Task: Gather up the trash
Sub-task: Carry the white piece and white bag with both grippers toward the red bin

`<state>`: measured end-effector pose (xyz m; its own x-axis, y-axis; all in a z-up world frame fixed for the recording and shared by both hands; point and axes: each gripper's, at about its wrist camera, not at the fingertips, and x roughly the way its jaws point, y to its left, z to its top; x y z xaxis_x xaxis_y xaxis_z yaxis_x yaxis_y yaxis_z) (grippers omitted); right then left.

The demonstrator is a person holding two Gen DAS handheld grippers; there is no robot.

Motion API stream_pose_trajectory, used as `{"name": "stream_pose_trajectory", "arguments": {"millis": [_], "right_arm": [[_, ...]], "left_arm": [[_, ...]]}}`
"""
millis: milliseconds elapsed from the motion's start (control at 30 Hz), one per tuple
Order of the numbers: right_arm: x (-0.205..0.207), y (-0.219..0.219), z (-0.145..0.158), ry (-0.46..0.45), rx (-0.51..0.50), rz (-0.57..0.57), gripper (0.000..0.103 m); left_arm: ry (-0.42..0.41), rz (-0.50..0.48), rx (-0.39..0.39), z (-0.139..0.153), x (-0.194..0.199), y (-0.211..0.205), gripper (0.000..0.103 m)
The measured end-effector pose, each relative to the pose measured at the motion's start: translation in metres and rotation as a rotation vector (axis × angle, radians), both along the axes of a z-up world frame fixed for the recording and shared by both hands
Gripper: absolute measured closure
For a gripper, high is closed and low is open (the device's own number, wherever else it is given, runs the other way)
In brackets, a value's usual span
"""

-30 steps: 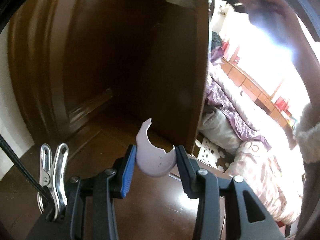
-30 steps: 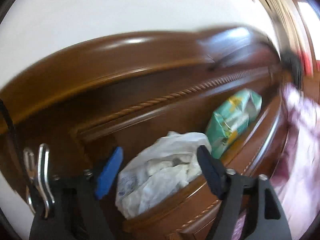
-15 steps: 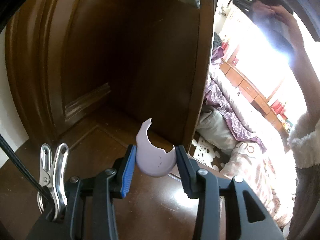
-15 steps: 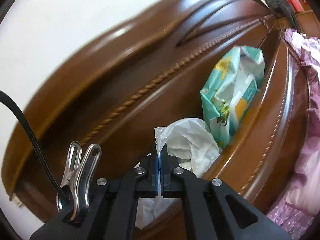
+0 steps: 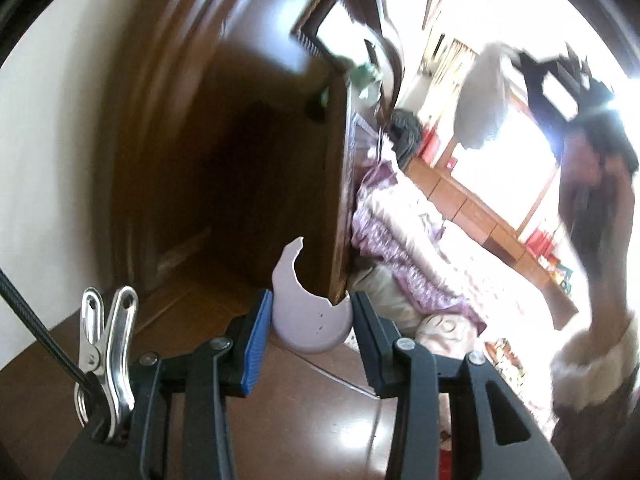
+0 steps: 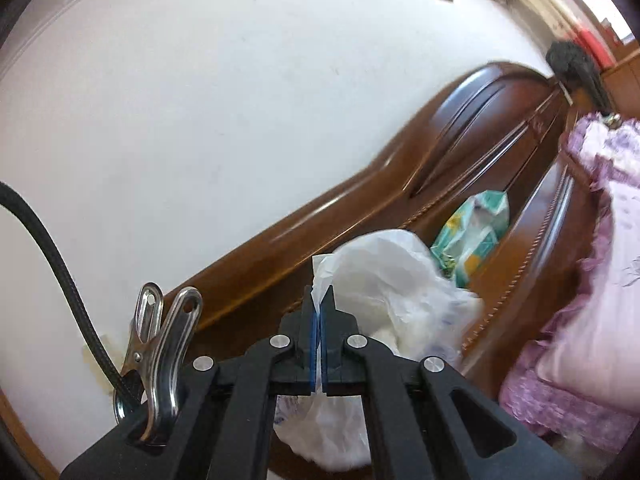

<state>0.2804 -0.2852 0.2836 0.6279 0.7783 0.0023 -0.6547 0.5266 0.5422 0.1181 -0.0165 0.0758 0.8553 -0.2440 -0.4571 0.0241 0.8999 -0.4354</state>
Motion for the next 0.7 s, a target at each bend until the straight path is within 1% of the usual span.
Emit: {"name": "stream_pose_trajectory", "arguments": {"millis": [67,133,200,267,367,467,500,600,667,700], "right_arm": [[-0.020,-0.008,0.001,-0.022,-0.010,-0.012,0.101],[-0.045,-0.019,-0.007,-0.035,-0.033,-0.021,0.101],[-0.067,-0.025,-0.017,-0.028,-0.051,-0.015,0.101],[-0.088,-0.032,-0.027,-0.021,-0.079,-0.014,0.101],[-0.136,-0.042,-0.052,-0.030,-0.101,-0.046,0.101],[-0.193,-0.050,-0.081,-0.063,-0.115,-0.105,0.101],[-0.220,-0.054,-0.092,-0.073,-0.113,-0.123,0.101],[-0.274,-0.066,-0.112,-0.086,-0.109,-0.203,0.101],[-0.304,-0.074,-0.123,-0.084,-0.117,-0.267,0.101],[-0.311,-0.077,-0.126,-0.090,-0.124,-0.286,0.101]], "left_arm": [[-0.018,-0.010,0.012,0.013,-0.015,-0.006,0.061],[-0.032,-0.013,0.010,0.021,-0.029,-0.009,0.061],[-0.044,-0.014,-0.005,0.029,-0.044,-0.014,0.061],[-0.063,-0.006,0.012,0.035,-0.061,-0.024,0.061],[-0.078,-0.033,0.012,0.040,-0.082,-0.042,0.061],[-0.097,-0.066,0.037,0.046,-0.100,-0.062,0.061],[-0.102,-0.081,0.035,0.046,-0.102,-0.066,0.061],[-0.110,-0.130,-0.018,0.047,-0.116,-0.075,0.061],[-0.108,-0.160,-0.047,0.047,-0.124,-0.080,0.061],[-0.108,-0.172,-0.054,0.048,-0.127,-0.082,0.061]]}}
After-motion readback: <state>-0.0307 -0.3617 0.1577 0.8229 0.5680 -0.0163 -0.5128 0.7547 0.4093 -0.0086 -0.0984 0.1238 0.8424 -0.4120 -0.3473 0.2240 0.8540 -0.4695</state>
